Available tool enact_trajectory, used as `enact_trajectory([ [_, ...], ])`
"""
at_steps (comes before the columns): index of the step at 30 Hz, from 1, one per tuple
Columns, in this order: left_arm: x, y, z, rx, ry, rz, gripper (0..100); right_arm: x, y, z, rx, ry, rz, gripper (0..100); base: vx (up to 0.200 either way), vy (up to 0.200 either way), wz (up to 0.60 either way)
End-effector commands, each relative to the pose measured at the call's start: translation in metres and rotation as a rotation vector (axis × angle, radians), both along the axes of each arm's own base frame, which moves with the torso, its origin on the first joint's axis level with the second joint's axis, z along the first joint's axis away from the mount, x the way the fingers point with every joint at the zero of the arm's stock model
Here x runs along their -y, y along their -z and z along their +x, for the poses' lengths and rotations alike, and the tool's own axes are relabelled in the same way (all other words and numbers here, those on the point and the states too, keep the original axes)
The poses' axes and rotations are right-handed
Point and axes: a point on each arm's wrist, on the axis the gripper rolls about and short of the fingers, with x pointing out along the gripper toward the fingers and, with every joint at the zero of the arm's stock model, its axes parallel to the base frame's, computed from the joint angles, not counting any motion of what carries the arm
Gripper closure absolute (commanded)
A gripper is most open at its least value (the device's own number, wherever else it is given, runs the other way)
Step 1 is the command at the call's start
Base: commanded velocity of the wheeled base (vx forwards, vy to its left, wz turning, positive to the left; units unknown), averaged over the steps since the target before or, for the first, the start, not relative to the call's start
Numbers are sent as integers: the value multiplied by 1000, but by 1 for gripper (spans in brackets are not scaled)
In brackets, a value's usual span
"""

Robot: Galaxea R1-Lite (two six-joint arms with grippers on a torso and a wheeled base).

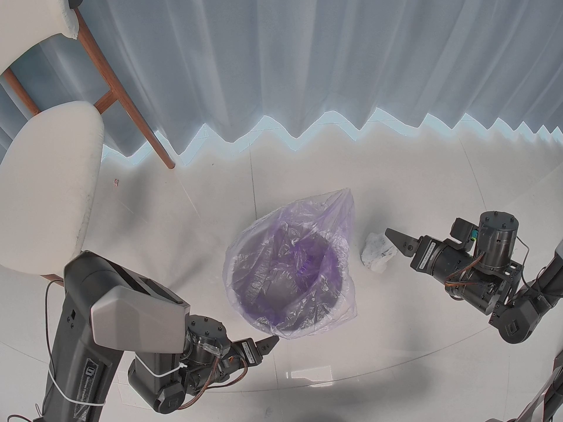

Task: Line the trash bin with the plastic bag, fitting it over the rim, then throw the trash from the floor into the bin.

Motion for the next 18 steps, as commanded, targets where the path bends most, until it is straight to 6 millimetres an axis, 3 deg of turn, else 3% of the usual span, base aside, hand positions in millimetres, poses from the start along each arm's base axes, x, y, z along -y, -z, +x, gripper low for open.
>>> enact_trajectory([
  [1, 2, 7, 5, 5, -18, 6, 0, 0, 3, 0, -10, -1, -3, 0, 0, 0, 0],
  [18, -20, 8, 48, 75, -223, -41, 0, 1, 6, 3, -20, 5, -12, 0, 0, 0, 0],
])
